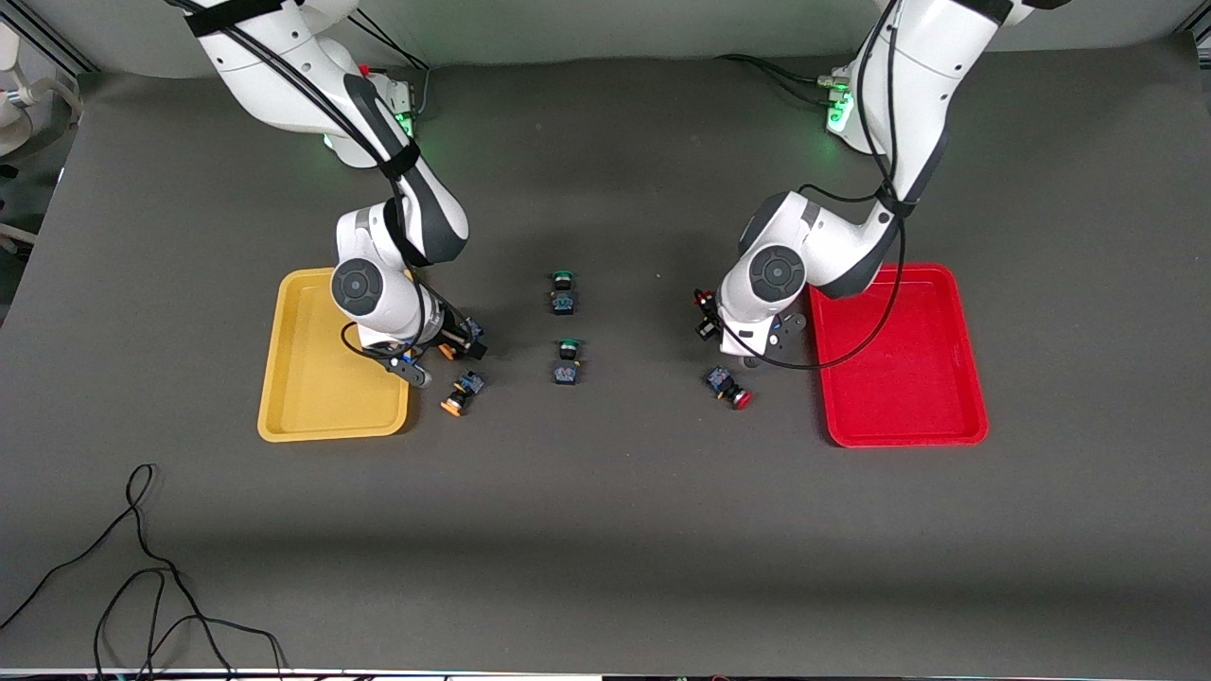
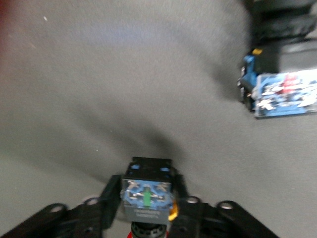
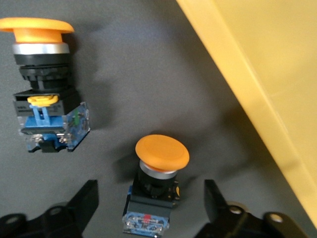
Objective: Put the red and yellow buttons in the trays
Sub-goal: 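Lift the orange button with the right gripper while the left gripper lifts the red button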
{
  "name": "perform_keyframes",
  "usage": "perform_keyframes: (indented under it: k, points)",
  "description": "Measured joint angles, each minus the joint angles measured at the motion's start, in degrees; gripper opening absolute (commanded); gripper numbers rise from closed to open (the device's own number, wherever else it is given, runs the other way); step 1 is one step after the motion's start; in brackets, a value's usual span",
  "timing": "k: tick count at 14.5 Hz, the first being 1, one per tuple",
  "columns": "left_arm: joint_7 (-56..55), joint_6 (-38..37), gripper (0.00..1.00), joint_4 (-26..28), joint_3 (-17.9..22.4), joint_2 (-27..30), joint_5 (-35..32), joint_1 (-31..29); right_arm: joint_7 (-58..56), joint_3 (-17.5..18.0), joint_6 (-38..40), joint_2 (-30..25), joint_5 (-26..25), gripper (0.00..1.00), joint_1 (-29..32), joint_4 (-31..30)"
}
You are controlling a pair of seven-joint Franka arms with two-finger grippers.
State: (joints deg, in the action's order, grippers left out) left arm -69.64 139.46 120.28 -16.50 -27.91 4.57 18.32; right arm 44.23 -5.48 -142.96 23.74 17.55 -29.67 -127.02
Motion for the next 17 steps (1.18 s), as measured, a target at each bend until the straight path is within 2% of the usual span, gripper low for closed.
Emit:
perform_keyframes:
  k: [2,4,6,8,9,11,14,15,17]
  points:
    - [0.0,-3.42,0.0,-0.37,0.04,2.04,0.0,-0.68,0.0,0.0,0.0,0.0,0.32,0.33,0.0,0.02]
    - [0.0,-11.29,0.0,-2.57,0.18,5.26,0.02,-1.48,0.0,0.0,0.0,0.0,0.36,0.17,-0.01,0.07]
    - [1.05,-23.26,0.0,-6.47,0.25,9.44,0.86,-3.87,0.0,-0.02,0.04,-0.1,0.37,0.15,0.0,0.42]
    - [8.69,-36.06,0.0,-10.56,0.74,15.19,2.58,-8.49,0.0,-0.28,2.32,-1.24,0.41,0.15,0.04,1.64]
    - [13.33,-40.48,0.0,-11.84,1.83,18.58,2.87,-10.74,0.0,-0.76,5.99,-2.59,0.42,0.15,0.12,3.01]
    - [26.0,-47.29,0.0,-12.71,6.43,25.6,3.01,-13.94,-1.05,-3.52,15.81,-7.39,0.43,0.15,0.34,6.12]
    - [43.33,-51.43,0.0,-11.14,15.72,31.61,0.97,-14.77,-9.8,-12.15,24.04,-16.33,0.43,0.15,0.82,5.12]
    - [47.33,-50.81,0.0,-10.05,17.27,32.1,-1.11,-14.87,-13.87,-15.36,24.65,-18.03,0.43,0.15,1.14,3.08]
    - [50.69,-45.35,0.0,-6.08,17.72,31.84,-2.94,-14.85,-21.32,-20.0,23.68,-18.87,0.43,0.15,1.83,-1.67]
